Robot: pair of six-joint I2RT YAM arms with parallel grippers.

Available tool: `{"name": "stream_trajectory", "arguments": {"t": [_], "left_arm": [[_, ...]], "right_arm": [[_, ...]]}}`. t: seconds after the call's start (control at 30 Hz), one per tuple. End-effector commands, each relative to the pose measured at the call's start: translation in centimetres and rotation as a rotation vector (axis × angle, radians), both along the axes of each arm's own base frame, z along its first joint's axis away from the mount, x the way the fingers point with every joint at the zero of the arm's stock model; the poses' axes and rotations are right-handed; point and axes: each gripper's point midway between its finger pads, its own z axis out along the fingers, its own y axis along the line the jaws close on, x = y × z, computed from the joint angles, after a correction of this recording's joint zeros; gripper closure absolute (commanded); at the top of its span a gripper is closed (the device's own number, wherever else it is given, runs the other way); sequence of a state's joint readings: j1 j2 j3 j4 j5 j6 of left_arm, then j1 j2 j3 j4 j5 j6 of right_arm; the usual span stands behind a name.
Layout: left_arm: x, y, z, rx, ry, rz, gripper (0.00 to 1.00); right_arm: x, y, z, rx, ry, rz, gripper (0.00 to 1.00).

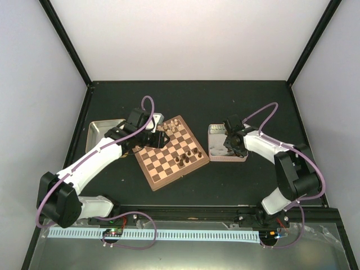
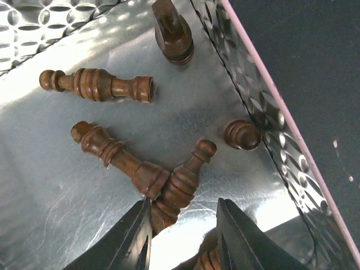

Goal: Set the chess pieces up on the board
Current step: Pick up the chess piece from the storage box.

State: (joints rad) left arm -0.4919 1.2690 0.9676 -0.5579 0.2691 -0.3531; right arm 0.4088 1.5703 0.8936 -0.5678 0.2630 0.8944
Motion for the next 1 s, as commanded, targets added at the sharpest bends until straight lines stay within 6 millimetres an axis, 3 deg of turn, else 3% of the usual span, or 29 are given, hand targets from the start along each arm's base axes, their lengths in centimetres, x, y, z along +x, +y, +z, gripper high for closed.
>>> {"name": "stream_trajectory", "arguments": {"t": [0.0, 0.33, 0.7, 0.83, 0.97], "left_arm": [[0.2, 0.1, 0.9, -0.024, -0.027, 0.011, 0.53], [0.3, 0.2, 1.0, -0.024, -0.031, 0.014, 0.53], [0.2, 0.1, 1.5, -0.03, -0.038, 0.01, 0.52], [0.2, 0.1, 1.6, -0.033, -0.042, 0.01, 0.52], [0.1, -0.3, 2.1, -0.056, -0.045, -0.005, 0.52]], "right_arm": [[1.5, -0.1, -0.1, 0.01, -0.04, -0.032, 0.68], [1.7, -0.4, -2.3, 0.002, 0.016, -0.038, 0.79], [2.5, 0.6, -3.3, 0.018, 0.078, 0.033, 0.74], [2.9, 0.8, -2.8, 0.022, 0.066, 0.052, 0.86], [3.9, 1.5, 0.0, 0.051, -0.023, 0.112, 0.88]]}}
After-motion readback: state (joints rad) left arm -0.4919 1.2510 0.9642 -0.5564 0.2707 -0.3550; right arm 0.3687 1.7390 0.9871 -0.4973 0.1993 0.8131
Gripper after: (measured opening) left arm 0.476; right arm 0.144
